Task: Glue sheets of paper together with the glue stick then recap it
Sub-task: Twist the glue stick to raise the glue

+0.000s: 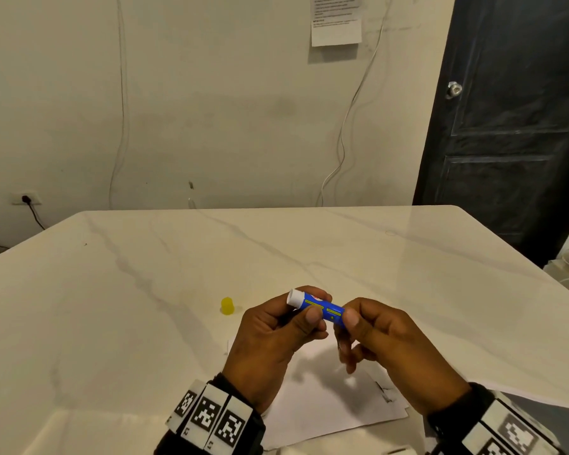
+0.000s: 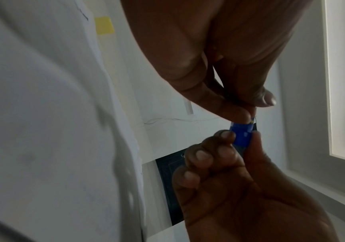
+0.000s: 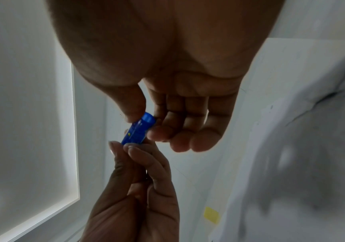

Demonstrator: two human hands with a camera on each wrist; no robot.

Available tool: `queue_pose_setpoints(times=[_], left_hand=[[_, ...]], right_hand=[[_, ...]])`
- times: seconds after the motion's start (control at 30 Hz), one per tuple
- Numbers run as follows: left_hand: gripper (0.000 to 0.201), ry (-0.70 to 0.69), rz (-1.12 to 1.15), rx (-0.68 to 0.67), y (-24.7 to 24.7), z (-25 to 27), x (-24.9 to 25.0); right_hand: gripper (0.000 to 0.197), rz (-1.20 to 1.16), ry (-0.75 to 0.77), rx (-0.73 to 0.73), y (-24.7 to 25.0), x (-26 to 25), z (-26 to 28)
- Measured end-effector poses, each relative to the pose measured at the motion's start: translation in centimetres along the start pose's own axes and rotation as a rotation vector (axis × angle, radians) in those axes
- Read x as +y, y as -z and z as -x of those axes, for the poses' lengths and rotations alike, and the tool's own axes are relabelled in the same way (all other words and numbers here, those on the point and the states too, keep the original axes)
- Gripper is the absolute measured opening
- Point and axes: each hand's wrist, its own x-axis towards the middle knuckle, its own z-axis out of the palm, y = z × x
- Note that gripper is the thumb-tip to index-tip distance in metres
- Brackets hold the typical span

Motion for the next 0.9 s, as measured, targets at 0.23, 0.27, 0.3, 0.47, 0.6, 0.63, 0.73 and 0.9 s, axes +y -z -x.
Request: queue_pose_setpoints(times=[0.23, 0.27, 0.3, 0.47, 0.6, 0.63, 0.73, 0.9], left_hand=[[0.027, 0.008, 0.019, -0.007, -0.19, 0.1, -0.01], [0.027, 0.006, 0.012, 0.004, -0.14, 0.08, 0.06], [0.028, 0.005, 0.005, 0.016, -0.05, 0.04, 0.1], [0.029, 0.01, -0.005, 0.036, 0.08, -0.08, 0.18], [0.029, 0.02, 0.014, 0.004, -0.03, 0.0, 0.02], [0.029, 0.022, 0.016, -0.005, -0.12, 0.05, 0.02], [0.029, 0.023, 0.037, -0.016, -0.25, 0.14, -0.01], [0.029, 0.015, 0.02, 0.024, -0.04, -0.08, 0.28]], right_hand=[[0.056, -0.034, -0.108, -0.038, -0.39, -0.71, 0.29], [0.055, -0.033, -0.095, -0.035, -0.45, -0.63, 0.18], [0.051, -0.037, -0.076, -0.03, -0.5, -0.54, 0.07], [0.031, 0.023, 0.013, 0.031, -0.11, -0.08, -0.2], [0.038, 0.043, -0.004, 0.043, -0.06, -0.36, 0.02], [0.044, 0.03, -0.024, 0.036, -0.16, -0.48, 0.11], [0.056, 0.015, -0.08, 0.034, -0.28, -0.74, 0.24], [0.042, -0.004, -0.006, 0.033, -0.17, -0.59, -0.05]])
